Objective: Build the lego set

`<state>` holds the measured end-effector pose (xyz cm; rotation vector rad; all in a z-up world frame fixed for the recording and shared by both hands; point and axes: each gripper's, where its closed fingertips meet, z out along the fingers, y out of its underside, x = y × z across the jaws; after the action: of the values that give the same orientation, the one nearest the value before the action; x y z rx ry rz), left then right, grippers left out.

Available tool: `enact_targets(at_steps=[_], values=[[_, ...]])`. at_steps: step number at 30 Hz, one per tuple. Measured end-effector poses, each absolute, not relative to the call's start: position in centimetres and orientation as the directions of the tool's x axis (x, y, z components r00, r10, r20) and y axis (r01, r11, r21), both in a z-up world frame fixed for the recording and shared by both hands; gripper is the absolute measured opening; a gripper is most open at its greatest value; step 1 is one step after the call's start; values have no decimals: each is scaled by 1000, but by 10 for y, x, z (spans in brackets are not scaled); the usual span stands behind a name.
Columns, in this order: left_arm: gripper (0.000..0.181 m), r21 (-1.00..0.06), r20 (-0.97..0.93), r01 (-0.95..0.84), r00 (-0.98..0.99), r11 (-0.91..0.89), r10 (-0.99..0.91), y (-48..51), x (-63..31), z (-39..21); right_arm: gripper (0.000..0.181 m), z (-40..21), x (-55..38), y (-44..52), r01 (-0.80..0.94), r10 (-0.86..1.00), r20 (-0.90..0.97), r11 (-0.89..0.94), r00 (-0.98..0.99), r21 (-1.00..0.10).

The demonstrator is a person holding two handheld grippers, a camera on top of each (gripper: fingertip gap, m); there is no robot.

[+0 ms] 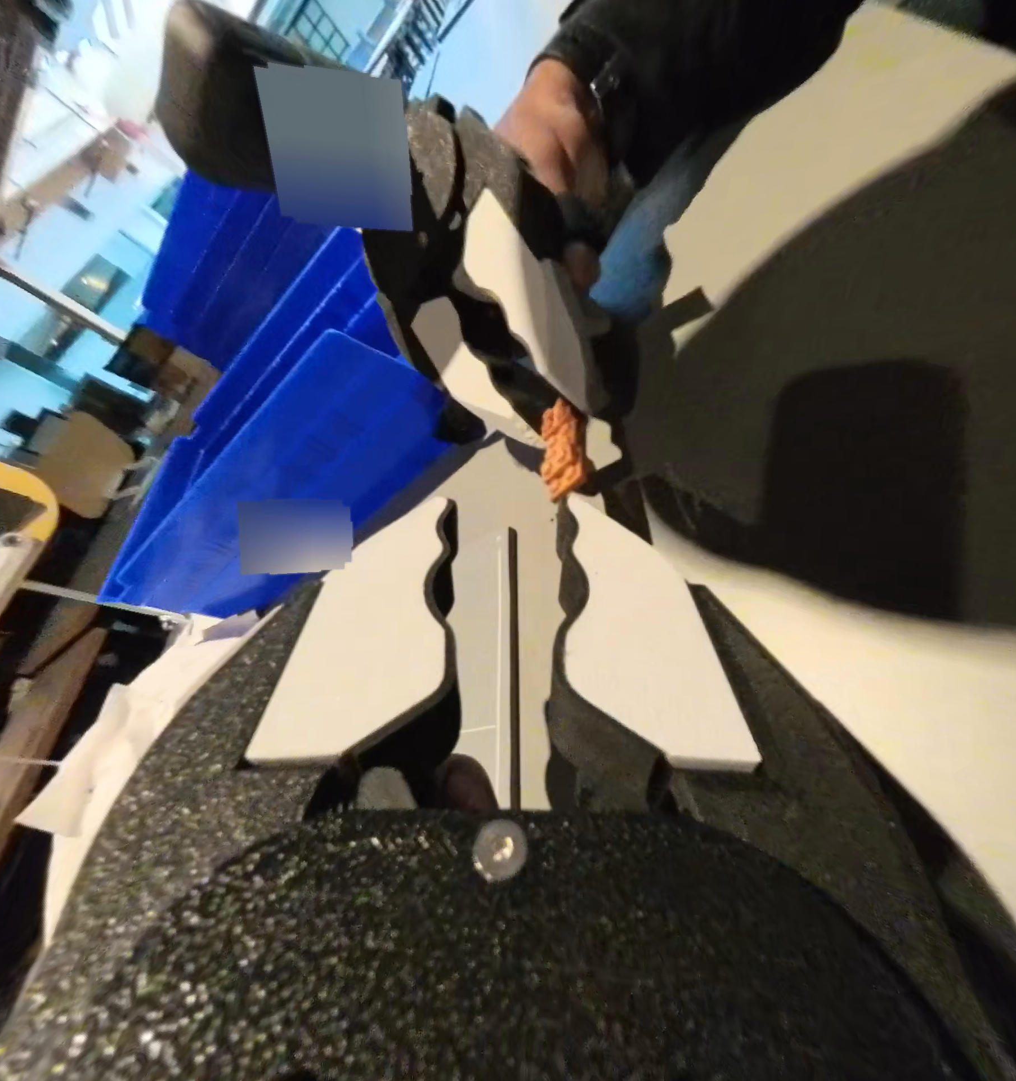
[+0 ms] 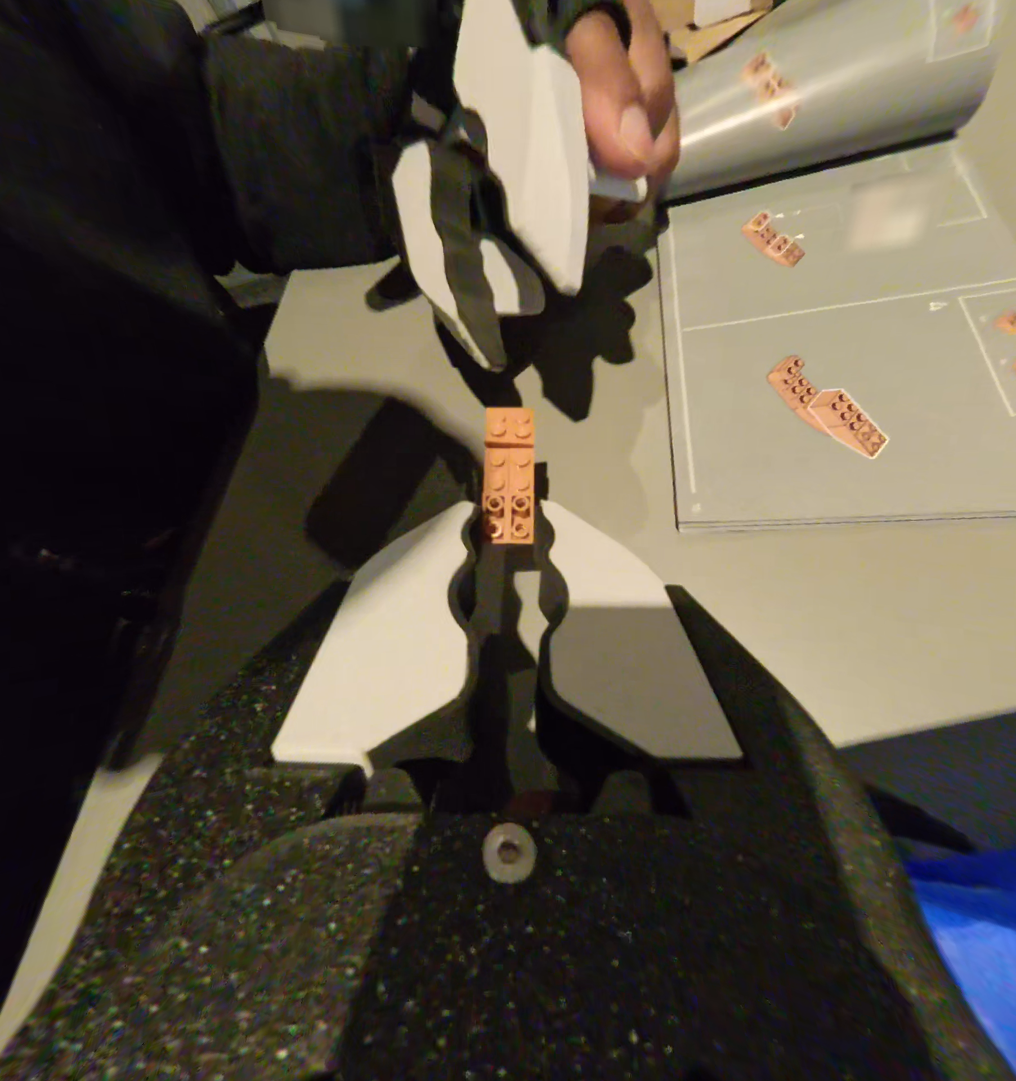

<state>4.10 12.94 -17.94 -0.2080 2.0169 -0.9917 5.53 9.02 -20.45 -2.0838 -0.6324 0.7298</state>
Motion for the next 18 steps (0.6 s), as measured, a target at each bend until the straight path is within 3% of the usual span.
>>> enact_targets(at_steps=[18], values=[[26, -588, -742, 335, -585, 736, -326, 96, 32, -190, 17, -197, 43, 74, 157, 712, -343, -535, 612, -830]])
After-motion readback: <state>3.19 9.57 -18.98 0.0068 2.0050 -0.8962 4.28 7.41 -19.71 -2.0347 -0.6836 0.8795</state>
